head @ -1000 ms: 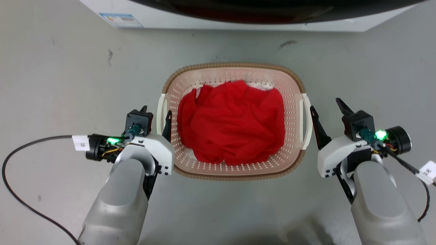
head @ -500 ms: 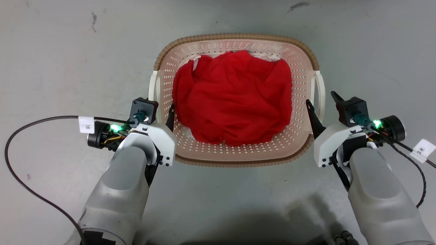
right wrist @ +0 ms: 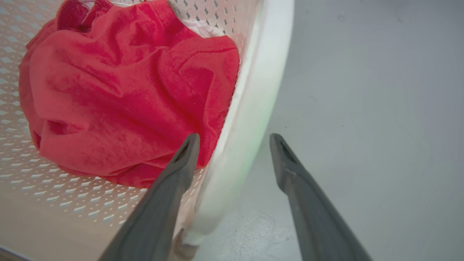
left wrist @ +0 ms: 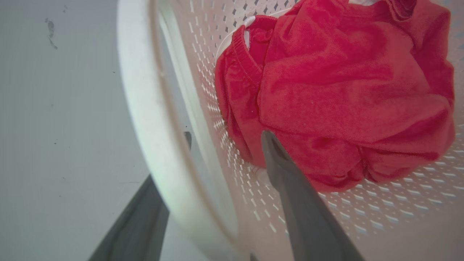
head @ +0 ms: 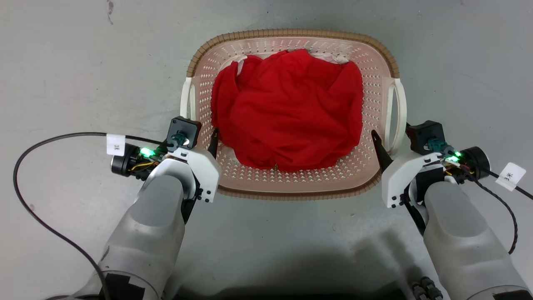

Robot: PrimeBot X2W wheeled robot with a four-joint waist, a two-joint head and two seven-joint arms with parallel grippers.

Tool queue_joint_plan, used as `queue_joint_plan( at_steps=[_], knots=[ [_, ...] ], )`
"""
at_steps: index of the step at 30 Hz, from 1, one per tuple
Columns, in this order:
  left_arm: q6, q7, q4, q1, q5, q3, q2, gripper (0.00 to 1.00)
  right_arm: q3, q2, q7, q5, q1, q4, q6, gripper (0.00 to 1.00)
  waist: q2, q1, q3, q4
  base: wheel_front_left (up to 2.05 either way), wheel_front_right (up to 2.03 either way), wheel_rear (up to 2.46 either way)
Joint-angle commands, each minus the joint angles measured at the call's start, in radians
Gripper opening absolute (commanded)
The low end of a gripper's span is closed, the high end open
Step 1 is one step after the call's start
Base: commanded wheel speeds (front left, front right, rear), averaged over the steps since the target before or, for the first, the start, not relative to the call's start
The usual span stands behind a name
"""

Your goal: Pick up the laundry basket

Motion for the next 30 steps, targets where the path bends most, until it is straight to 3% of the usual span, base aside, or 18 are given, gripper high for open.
queue_joint_plan(
  at_steps=[1, 2, 3, 4, 5, 18, 30],
  knots=[
    [0.0, -0.002, 0.003, -0.013, 0.006, -0.002, 0.001, 1.0, 0.002, -0.001, -0.002, 0.011, -0.019, 0.005, -0.001, 1.0, 0.0, -0.0001, 0.001, 0.001, 0.0, 0.0, 0.0],
    [-0.005, -0.002, 0.014, -0.012, 0.006, -0.008, 0.0, 1.0, 0.007, -0.001, -0.002, 0.017, -0.021, 0.014, -0.001, 1.0, 0.0, -0.0001, 0.001, 0.002, 0.0, 0.0, 0.0],
    [-0.008, -0.002, 0.023, -0.015, 0.005, -0.013, -0.001, 0.85, 0.008, -0.001, -0.002, 0.028, -0.024, 0.02, -0.001, 1.0, 0.0, -0.0001, 0.002, 0.002, 0.0, 0.0, 0.0],
    [-0.002, -0.002, 0.024, -0.022, 0.006, -0.017, -0.002, 0.37, 0.011, -0.001, -0.002, 0.036, -0.028, 0.024, -0.001, 0.25, 0.0, -0.0001, 0.003, 0.002, 0.0, 0.0, 0.0],
    [-0.004, -0.002, 0.029, -0.026, 0.003, -0.019, -0.003, 0.02, 0.018, -0.001, -0.002, 0.04, -0.029, 0.035, -0.001, 0.0, 0.0, -0.0001, 0.003, 0.001, 0.0, 0.0, 0.0],
    [-0.006, -0.003, 0.061, -0.007, -0.013, -0.045, -0.004, 0.0, 0.066, -0.006, -0.002, 0.064, -0.034, 0.099, -0.001, 0.0, 0.0, -0.0001, -0.053, -0.003, 0.0, 0.0, 0.0],
    [-0.025, 0.019, 0.086, 0.083, -0.053, -0.058, -0.005, 0.0, 0.138, -0.007, 0.019, 0.11, 0.008, 0.2, -0.001, 0.0, 0.0, -0.0001, -0.255, 0.001, 0.0, 0.0, 0.0]
  ],
)
